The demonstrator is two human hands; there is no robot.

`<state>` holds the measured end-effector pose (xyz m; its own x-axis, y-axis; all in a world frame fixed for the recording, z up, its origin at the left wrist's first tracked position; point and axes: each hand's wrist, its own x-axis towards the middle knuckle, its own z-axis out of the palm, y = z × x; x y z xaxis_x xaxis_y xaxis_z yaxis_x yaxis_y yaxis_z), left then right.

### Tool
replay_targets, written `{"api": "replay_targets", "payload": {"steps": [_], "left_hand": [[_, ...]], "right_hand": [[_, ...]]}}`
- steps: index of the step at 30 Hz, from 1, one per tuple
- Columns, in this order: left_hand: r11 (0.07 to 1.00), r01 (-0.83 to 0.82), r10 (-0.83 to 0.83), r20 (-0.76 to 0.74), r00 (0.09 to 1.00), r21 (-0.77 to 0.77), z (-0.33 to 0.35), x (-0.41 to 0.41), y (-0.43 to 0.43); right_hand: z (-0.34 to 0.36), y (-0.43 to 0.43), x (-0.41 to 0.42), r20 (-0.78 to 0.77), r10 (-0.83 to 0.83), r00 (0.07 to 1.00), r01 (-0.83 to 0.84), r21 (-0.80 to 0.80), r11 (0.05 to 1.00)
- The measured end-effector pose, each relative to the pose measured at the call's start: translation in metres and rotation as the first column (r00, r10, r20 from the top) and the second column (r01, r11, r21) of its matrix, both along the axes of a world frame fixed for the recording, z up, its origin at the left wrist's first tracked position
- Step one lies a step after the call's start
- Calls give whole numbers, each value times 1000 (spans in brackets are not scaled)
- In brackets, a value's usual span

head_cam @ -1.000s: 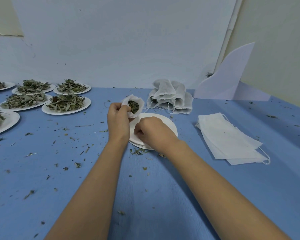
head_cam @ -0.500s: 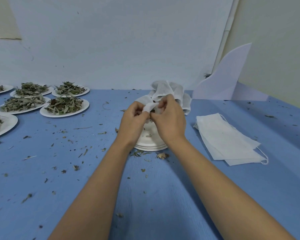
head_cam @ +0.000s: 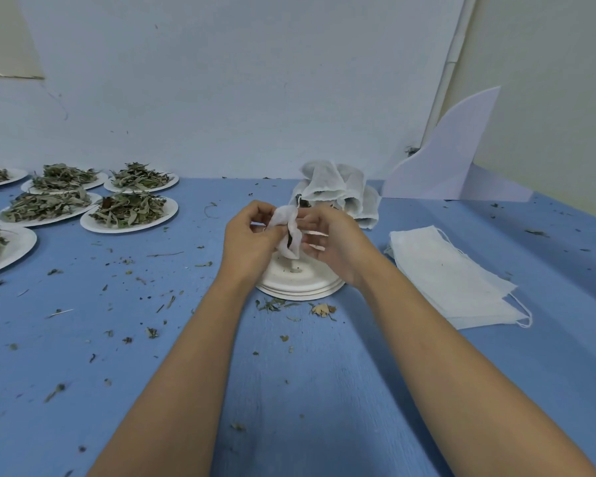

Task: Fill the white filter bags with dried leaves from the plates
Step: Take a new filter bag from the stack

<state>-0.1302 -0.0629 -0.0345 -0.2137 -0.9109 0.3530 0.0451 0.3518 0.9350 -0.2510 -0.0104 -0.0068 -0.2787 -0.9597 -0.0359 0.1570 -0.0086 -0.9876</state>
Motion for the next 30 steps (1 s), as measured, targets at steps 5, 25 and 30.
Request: {"api": "replay_targets", "payload": {"steps": [5,25,30], "left_hand": [[999,19,-17,-50,999,45,2,0,3],[960,-239,276,352,894,-145,4,-5,9],[994,-65,75,121,990,-83,10,-9,7]], "right_hand": [[-4,1,-6,-219,81,972,-77,25,997],[-20,-7,3,-727,-386,568,192,-338,921],[-12,-4,-1,-509,-306,805,174,-290,941]]}}
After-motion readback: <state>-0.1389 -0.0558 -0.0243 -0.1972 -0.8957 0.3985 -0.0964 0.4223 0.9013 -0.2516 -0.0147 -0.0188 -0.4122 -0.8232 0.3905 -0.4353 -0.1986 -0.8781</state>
